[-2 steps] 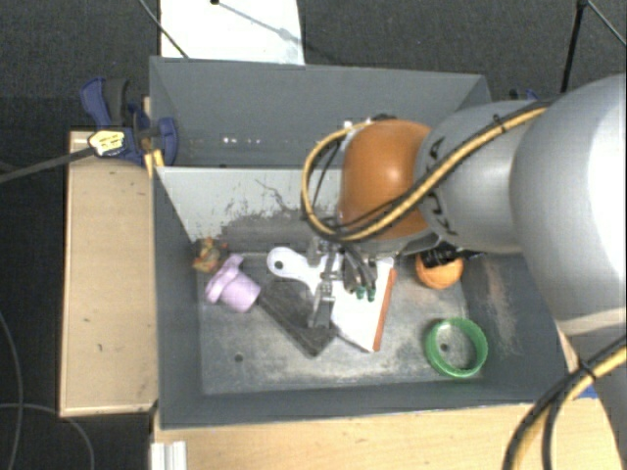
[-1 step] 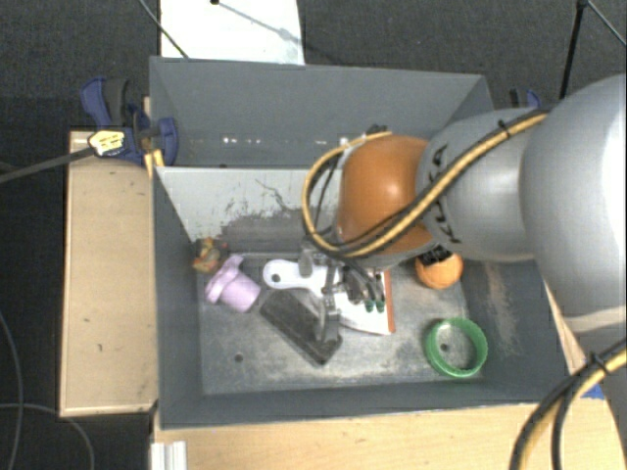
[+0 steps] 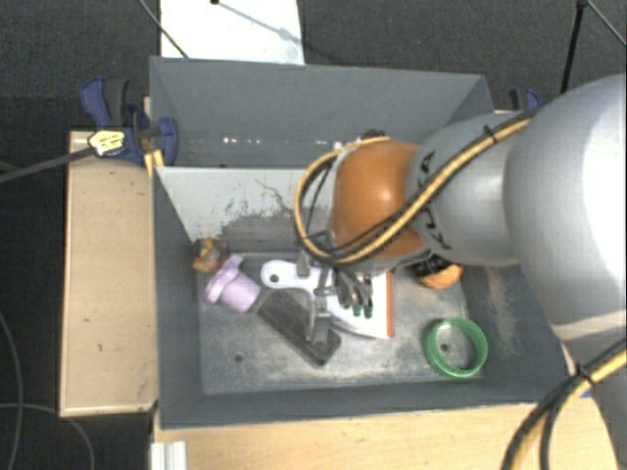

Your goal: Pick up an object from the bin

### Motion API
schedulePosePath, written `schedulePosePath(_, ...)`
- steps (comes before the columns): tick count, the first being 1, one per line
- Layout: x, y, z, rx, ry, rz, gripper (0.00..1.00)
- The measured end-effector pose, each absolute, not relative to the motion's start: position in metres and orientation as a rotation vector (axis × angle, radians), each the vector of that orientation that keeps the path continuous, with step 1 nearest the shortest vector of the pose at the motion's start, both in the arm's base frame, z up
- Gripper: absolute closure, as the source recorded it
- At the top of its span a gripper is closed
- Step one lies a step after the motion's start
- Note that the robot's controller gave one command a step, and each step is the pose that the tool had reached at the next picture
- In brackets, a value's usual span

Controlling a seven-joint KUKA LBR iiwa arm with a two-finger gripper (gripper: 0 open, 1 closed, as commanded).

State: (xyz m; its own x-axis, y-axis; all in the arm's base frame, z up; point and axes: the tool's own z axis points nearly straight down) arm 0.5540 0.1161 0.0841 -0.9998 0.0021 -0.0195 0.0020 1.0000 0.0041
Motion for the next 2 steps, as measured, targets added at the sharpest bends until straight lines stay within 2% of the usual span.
schedulePosePath(1,0.5483,0.1288,0.0811,0.292,3.101,0.014,1.00)
schedulePosePath(2,0.5483,0.1288,0.0811,0.295,3.101,0.014,1.00)
